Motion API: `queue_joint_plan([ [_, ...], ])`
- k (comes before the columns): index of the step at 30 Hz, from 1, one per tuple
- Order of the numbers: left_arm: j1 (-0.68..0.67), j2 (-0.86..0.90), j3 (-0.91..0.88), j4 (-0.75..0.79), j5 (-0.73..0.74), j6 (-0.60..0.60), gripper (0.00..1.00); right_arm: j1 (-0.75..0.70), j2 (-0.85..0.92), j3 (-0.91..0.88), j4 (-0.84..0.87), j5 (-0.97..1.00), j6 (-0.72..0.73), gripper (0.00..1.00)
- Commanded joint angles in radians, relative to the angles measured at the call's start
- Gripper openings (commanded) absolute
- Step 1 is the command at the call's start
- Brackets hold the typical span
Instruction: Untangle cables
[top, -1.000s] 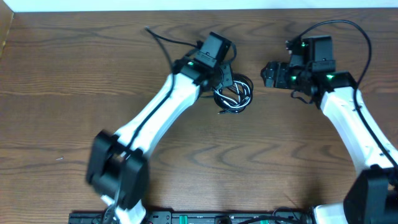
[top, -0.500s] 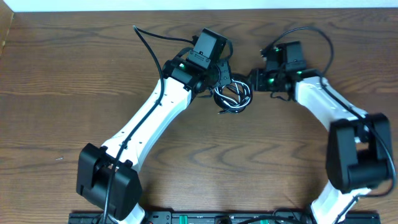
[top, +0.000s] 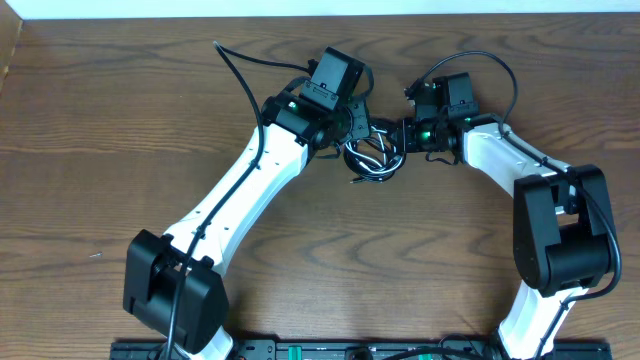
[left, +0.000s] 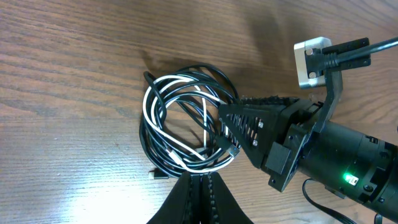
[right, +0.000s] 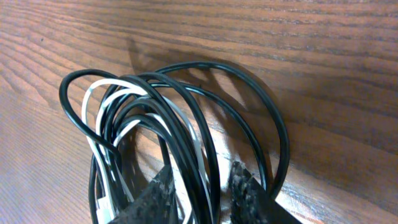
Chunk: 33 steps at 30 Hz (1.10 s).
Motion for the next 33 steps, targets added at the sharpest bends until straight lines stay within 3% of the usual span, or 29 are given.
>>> queue_joint_plan([
  [1,0.005,0.017,0.003,-0.004,-0.016,0.01,0.08,0.006,0.003,0.015,0.007,-0.006,-0.01,0.23],
  [4,0.005,0.017,0.003,-0.004,-0.016,0.01,0.08,0.017,0.008,0.015,0.013,0.012,-0.01,0.19],
  [7,0.005,0.017,0.003,-0.004,-0.016,0.01,0.08,0.027,0.008,0.015,0.014,0.028,-0.01,0.01],
  [12,0.005,0.017,0.003,-0.005,-0.016,0.01,0.08,0.025,-0.015,0.02,0.02,0.005,-0.01,0.01],
  [22,0.005,0.017,0.003,-0.019,-0.016,0.01,0.09,-0.024,-0.329,0.042,-0.068,-0.221,-0.009,0.01],
  [25,0.005,0.017,0.003,-0.018,-0.016,0.011,0.17,-0.024,-0.407,0.042,-0.111,-0.262,-0.005,0.01],
  [33,0.005,0.017,0.003,0.012,-0.011,0.029,0.6,-0.024,-0.485,0.042,-0.176,-0.296,0.034,0.01],
])
